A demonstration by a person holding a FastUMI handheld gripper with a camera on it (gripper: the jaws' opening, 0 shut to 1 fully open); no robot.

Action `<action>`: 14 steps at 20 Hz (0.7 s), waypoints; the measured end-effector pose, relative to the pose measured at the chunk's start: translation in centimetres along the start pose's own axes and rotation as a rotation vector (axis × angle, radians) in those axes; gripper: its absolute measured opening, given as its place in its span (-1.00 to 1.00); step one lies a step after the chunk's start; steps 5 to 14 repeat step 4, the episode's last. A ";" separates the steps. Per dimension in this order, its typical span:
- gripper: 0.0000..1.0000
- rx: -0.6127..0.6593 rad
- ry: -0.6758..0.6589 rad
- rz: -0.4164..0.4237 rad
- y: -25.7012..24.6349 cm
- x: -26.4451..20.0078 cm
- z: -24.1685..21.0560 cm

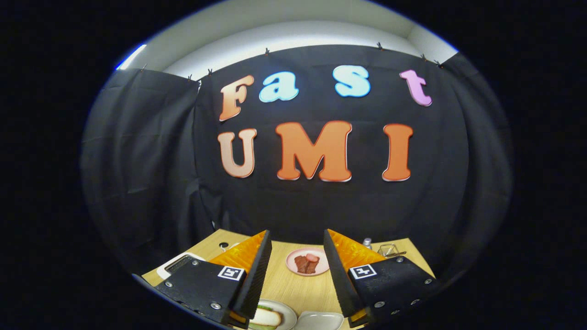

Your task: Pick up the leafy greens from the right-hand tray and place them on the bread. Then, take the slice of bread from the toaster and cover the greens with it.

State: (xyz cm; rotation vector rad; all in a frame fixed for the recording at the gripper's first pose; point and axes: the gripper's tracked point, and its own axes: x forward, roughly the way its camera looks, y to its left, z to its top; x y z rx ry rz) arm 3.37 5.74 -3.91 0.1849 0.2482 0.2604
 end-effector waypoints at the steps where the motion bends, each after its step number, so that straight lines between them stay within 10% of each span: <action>1: 0.37 -0.001 -0.042 -0.023 -0.6 -0.4 1.4; 14: 0.46 -0.005 -0.138 -0.043 -1.0 -1.3 4.0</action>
